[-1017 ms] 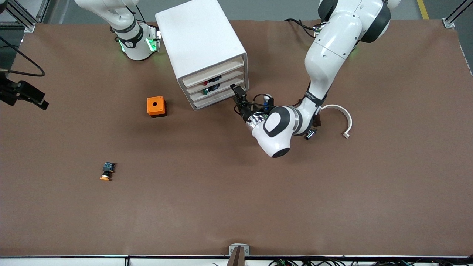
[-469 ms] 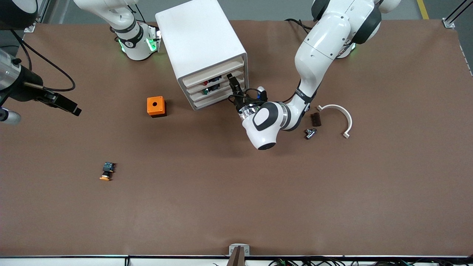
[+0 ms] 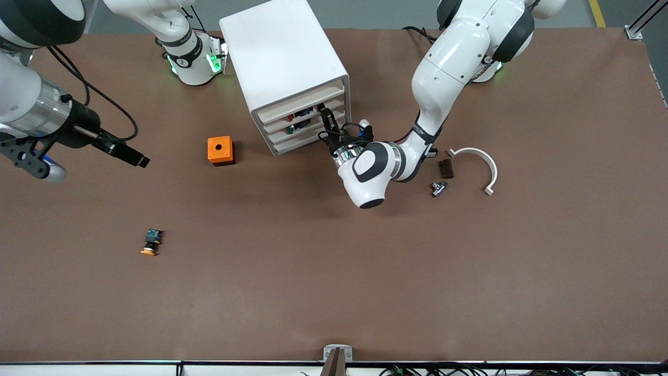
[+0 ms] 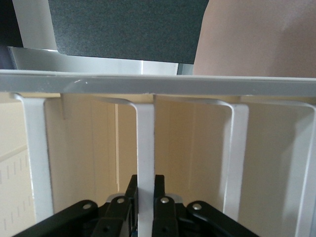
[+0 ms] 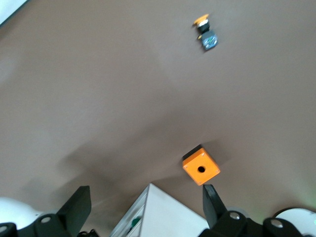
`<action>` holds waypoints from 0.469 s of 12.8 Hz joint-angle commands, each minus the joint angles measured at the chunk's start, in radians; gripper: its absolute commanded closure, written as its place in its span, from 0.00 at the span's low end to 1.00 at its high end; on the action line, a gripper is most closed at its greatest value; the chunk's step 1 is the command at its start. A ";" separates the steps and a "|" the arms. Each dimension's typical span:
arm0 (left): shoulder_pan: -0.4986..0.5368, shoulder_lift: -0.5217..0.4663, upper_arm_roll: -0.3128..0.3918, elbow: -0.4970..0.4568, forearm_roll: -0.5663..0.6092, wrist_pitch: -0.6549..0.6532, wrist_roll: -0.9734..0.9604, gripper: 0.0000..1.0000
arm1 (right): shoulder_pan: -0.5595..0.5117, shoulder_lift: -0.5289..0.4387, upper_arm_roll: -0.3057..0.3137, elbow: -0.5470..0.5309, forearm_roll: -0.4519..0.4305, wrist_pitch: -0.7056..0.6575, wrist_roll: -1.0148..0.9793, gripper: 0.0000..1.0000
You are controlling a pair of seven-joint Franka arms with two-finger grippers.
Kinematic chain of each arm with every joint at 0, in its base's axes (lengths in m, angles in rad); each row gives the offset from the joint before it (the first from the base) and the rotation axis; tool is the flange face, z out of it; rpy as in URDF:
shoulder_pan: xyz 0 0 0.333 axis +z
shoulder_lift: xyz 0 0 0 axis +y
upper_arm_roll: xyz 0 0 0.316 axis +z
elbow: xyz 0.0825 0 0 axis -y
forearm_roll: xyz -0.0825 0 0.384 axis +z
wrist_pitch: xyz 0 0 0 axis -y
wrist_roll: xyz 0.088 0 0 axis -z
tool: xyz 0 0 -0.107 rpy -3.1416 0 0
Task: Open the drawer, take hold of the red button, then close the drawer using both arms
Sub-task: 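Pull the drawer open with the left gripper while the right gripper approaches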
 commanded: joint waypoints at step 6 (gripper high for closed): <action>0.222 0.007 0.022 0.053 -0.017 -0.004 0.294 0.97 | 0.017 0.103 0.158 0.006 0.038 0.118 0.308 0.00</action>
